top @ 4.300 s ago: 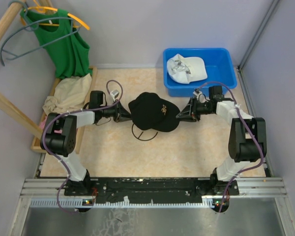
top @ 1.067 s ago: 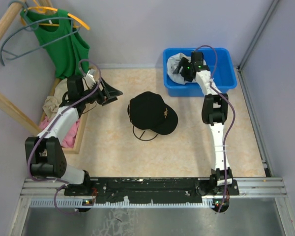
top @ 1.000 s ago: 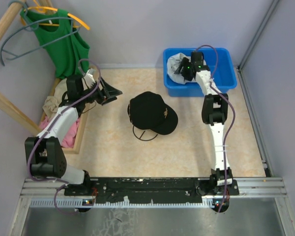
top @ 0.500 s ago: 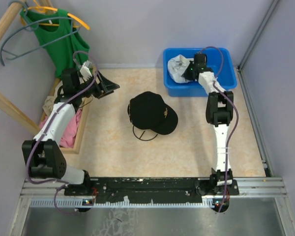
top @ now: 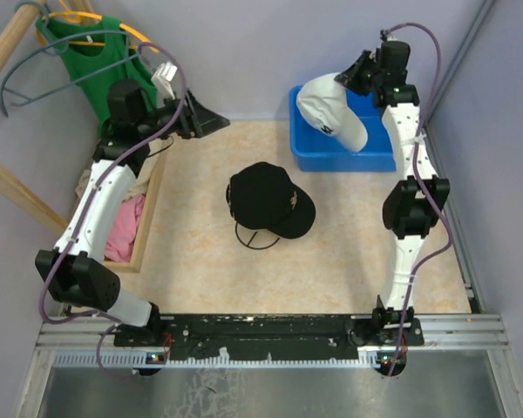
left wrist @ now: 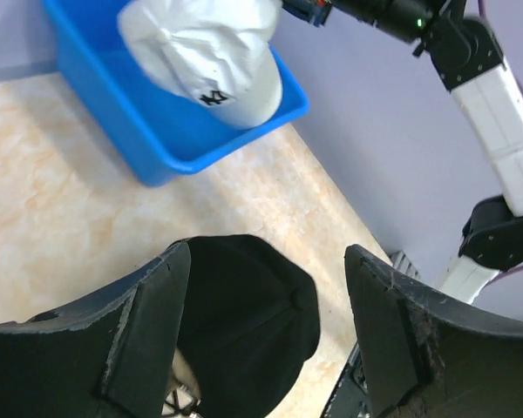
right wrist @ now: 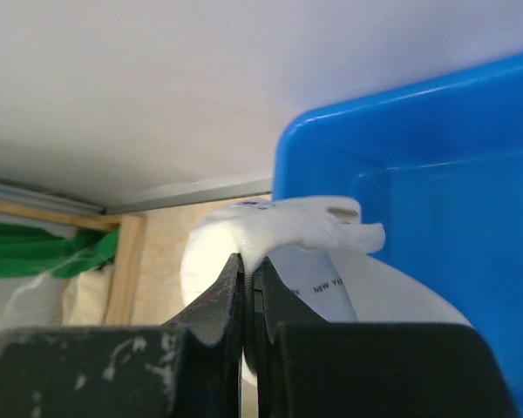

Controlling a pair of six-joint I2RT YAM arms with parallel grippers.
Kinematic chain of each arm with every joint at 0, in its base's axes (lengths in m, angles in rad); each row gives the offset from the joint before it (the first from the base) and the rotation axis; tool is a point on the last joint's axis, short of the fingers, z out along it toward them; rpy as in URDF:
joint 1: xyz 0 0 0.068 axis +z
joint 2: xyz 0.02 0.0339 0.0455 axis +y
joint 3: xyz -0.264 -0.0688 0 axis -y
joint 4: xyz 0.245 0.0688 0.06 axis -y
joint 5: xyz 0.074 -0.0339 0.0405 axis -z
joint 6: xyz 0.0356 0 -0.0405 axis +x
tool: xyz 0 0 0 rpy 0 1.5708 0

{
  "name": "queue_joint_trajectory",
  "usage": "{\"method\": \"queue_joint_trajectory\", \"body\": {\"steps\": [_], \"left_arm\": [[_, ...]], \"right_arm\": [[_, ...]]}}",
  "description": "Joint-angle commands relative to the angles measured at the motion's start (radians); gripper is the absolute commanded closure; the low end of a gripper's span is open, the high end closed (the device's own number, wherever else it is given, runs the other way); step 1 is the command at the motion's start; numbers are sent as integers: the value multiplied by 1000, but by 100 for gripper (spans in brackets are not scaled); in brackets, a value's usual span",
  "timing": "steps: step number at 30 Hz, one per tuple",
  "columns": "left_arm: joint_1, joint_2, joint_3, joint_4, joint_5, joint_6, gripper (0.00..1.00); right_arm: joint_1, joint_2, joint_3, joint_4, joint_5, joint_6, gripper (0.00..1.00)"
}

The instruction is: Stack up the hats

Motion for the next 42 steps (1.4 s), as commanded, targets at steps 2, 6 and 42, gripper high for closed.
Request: {"method": "queue_joint_trajectory", "body": {"steps": [2, 6, 42], "left_arm": [[-96, 24, 63, 11, 22, 168, 19], [-122, 15, 13, 181, 66, 175, 13], [-198, 321, -68, 1247, 128, -456, 1]], "right_arm": [[-2, -183, 20, -36, -132, 28, 100], [-7, -278, -31, -27, -219, 98, 100], [-23, -588, -415, 799, -555, 1116, 100]]}}
